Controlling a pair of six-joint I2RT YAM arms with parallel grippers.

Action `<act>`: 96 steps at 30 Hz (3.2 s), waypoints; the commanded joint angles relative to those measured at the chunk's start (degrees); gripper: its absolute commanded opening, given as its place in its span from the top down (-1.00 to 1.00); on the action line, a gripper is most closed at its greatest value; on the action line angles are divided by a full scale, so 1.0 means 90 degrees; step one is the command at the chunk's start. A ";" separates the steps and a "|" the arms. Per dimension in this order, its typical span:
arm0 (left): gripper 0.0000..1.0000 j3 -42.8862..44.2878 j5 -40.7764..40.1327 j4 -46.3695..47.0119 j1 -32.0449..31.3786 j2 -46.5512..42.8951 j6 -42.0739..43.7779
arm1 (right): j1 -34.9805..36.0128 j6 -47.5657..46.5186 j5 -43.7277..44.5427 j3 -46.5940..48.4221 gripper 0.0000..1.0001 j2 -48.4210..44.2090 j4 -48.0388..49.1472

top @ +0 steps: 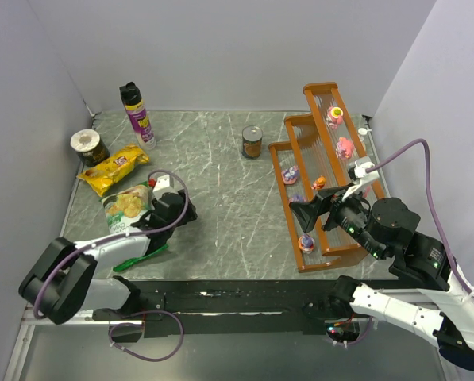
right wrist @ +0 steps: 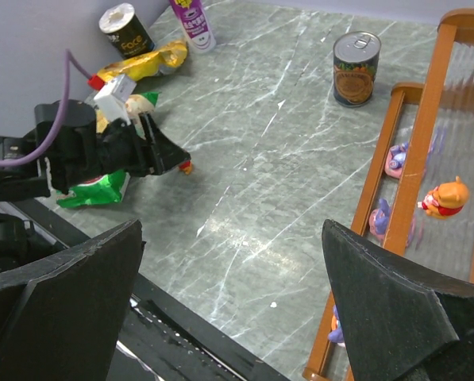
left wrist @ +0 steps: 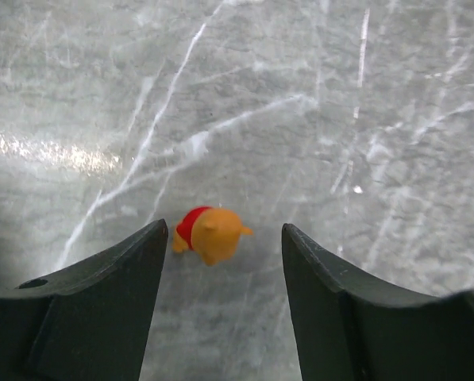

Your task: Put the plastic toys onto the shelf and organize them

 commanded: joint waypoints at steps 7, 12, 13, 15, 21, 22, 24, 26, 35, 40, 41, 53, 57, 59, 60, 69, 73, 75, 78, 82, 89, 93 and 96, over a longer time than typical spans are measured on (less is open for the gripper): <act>-0.22 0.0655 -0.0443 -0.0206 -0.0120 0.0895 0.0469 | 0.0001 -0.0082 0.0160 0.0077 -0.99 -0.0046 0.0138; -0.08 0.0792 -0.0462 -0.0245 -0.0189 0.1120 0.0499 | 0.0010 -0.0091 0.0190 0.0077 -0.99 -0.0046 0.0119; -0.03 0.0802 -0.0492 -0.0265 -0.0218 0.1178 0.0489 | 0.0001 -0.0101 0.0199 0.0067 -0.99 -0.0046 0.0138; 0.02 0.0831 -0.0511 -0.0265 -0.0238 0.1208 0.0469 | 0.0001 -0.0091 0.0200 0.0067 -0.99 -0.0036 0.0128; 0.44 0.0880 -0.0609 -0.0304 -0.0287 0.1247 0.0459 | 0.0020 -0.0101 0.0219 0.0067 -0.99 -0.0036 0.0119; 0.59 0.0899 -0.0619 -0.0324 -0.0296 0.1247 0.0460 | 0.0010 -0.0111 0.0219 0.0067 -0.99 -0.0036 0.0119; 0.73 0.0977 -0.0629 -0.0372 -0.0306 0.1237 0.0498 | 0.0001 -0.0101 0.0238 0.0057 -0.99 -0.0065 0.0119; 0.88 0.1104 -0.0619 -0.0431 -0.0326 0.1208 0.0566 | 0.0010 -0.0092 0.0229 0.0057 -0.99 -0.0075 0.0119; 0.97 0.2420 0.0258 -0.0509 -0.0374 0.1305 0.1288 | 0.0010 -0.0082 0.0248 0.0067 -0.99 -0.0212 0.0099; 0.97 0.3883 0.0903 -0.0636 -0.0491 0.1969 0.1728 | 0.0001 -0.0072 0.0297 0.0135 -0.99 -0.0309 0.0031; 0.97 0.4120 0.1011 -0.0665 -0.0530 0.2095 0.1884 | 0.0001 -0.0072 0.0297 0.0155 -0.99 -0.0348 0.0011; 0.92 0.7382 0.2915 -0.0695 -0.1184 0.4010 0.3203 | 0.0001 -0.0111 0.0414 0.0409 -0.99 -0.0544 -0.0242; 0.83 0.8212 0.3238 -0.0714 -0.1497 0.4741 0.3603 | 0.0001 -0.0150 0.0453 0.0516 -0.99 -0.0544 -0.0331; 0.80 0.8740 0.3394 -0.0831 -0.1566 0.4996 0.3740 | 0.0001 -0.0160 0.0463 0.0555 -0.99 -0.0554 -0.0369; 0.80 0.8906 0.3414 -0.0870 -0.1624 0.5219 0.3789 | 0.0001 -0.0140 0.0483 0.0555 -0.99 -0.0563 -0.0379; 0.74 1.0001 0.3775 -0.0832 -0.1732 0.6022 0.4209 | 0.0010 -0.0179 0.0571 0.0633 -1.00 -0.0603 -0.0526; 0.72 1.0196 0.3825 -0.0822 -0.1742 0.6217 0.4423 | 0.0010 -0.0199 0.0590 0.0634 -0.99 -0.0622 -0.0565; 0.72 1.0274 0.3815 -0.0909 -0.1742 0.6344 0.4502 | 0.0001 -0.0189 0.0600 0.0624 -0.99 -0.0612 -0.0555; 0.70 1.0421 0.3863 -0.0939 -0.1742 0.6500 0.4668 | 0.0010 -0.0199 0.0600 0.0614 -0.99 -0.0612 -0.0555; 0.68 1.0762 0.3795 -0.1221 -0.1742 0.6764 0.5126 | 0.0001 -0.0189 0.0542 0.0672 -1.00 -0.0583 -0.0594; 0.64 1.0899 0.3688 -0.1300 -0.1732 0.6999 0.5703 | 0.0001 -0.0199 0.0561 0.0672 -0.99 -0.0466 -0.0594; 0.61 1.1289 0.3775 -0.1681 -0.1722 0.7233 0.5977 | 0.0010 -0.0209 0.0590 0.0702 -0.99 -0.0398 -0.0594; 0.56 1.1358 0.3940 -0.1730 -0.1664 0.7321 0.5958 | 0.0001 -0.0189 0.0610 0.0702 -0.99 -0.0359 -0.0575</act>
